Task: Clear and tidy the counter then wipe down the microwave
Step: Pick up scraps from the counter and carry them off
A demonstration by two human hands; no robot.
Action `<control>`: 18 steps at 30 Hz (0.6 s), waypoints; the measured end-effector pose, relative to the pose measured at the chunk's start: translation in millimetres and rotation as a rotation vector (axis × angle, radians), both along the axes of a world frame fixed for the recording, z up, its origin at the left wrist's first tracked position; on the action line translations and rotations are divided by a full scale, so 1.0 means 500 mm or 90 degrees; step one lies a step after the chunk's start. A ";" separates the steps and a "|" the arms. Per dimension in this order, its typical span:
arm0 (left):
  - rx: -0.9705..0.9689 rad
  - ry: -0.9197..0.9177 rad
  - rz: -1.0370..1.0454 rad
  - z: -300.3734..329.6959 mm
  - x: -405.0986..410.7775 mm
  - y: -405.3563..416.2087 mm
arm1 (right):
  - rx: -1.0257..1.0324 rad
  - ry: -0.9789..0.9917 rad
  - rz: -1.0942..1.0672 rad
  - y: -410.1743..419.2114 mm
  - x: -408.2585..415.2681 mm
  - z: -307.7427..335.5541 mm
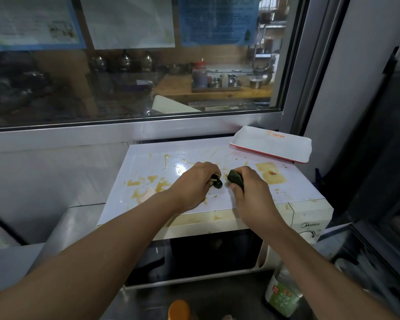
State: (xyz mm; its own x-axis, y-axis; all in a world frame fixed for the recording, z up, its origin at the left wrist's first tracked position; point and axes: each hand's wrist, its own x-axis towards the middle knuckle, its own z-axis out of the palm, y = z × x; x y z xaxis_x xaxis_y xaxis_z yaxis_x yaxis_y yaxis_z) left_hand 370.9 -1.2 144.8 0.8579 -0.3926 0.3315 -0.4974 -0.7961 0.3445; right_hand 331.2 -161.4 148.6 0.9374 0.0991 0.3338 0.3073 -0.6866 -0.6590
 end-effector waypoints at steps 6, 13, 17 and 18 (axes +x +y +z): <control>0.008 0.027 -0.030 -0.012 0.006 0.008 | -0.005 -0.001 0.001 -0.006 0.003 -0.002; -0.005 0.001 -0.016 -0.014 0.004 0.003 | -0.008 0.003 -0.001 -0.006 0.005 -0.003; -0.024 0.002 0.003 -0.012 0.001 -0.002 | -0.005 0.003 -0.002 -0.007 0.006 -0.004; -0.025 0.004 0.007 -0.012 0.001 -0.003 | -0.004 0.001 -0.002 -0.007 0.006 -0.005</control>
